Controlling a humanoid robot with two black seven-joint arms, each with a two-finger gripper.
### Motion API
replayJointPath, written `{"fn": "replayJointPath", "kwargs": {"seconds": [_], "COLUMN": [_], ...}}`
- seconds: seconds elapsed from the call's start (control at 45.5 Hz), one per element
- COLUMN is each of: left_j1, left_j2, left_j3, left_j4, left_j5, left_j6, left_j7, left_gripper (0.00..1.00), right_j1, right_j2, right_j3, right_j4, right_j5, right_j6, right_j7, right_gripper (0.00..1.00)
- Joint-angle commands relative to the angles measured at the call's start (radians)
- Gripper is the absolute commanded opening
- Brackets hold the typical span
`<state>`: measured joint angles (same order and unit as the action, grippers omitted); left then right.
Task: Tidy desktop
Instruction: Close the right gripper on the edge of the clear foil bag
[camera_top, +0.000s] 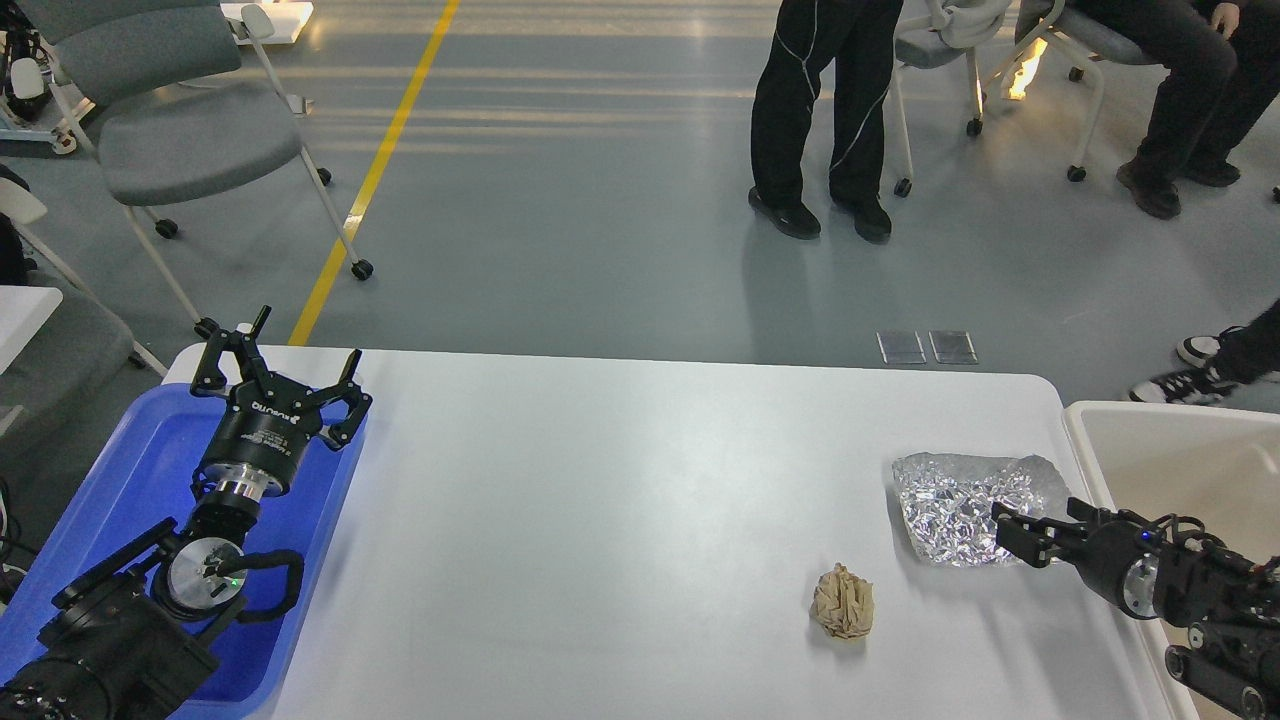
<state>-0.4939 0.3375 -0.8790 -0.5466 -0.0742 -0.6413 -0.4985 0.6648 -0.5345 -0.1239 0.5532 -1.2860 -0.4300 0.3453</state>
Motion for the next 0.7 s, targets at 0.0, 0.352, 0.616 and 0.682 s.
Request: {"fn": "replayJointPath", "kwargs": {"seconds": [0.0, 0.352, 0.616, 0.682], "left_j1": [0.000, 0.000, 0.000, 0.000], "left_j2": [0.000, 0.000, 0.000, 0.000], "left_j3": [-0.001, 0.000, 0.000, 0.000], "left_j4": [-0.001, -0.001, -0.001, -0.001], "left_j5": [0.001, 0.001, 0.001, 0.001], "left_j6": [0.000, 0.000, 0.000, 0.000], "left_j7": [0.000, 0.000, 0.000, 0.000], "left_gripper": [1.00, 1.00, 1.00, 1.00], "right_j1": [0.035, 0.050, 0.047, 0.044], "right_j2": [0.031, 0.031, 0.059, 0.067], "right_j3": [-0.022, -0.037, -0.163, -0.163], "right_j4": [-0.053, -0.134, -0.190, -0.194], "right_j5": [0.068, 0.128, 0.198, 0.229], "right_j6": [-0.018, -0.007, -0.003, -0.001], "right_j7": [0.049, 0.084, 0.086, 0.086], "right_gripper": [0.98, 0.98, 0.98, 0.98]}}
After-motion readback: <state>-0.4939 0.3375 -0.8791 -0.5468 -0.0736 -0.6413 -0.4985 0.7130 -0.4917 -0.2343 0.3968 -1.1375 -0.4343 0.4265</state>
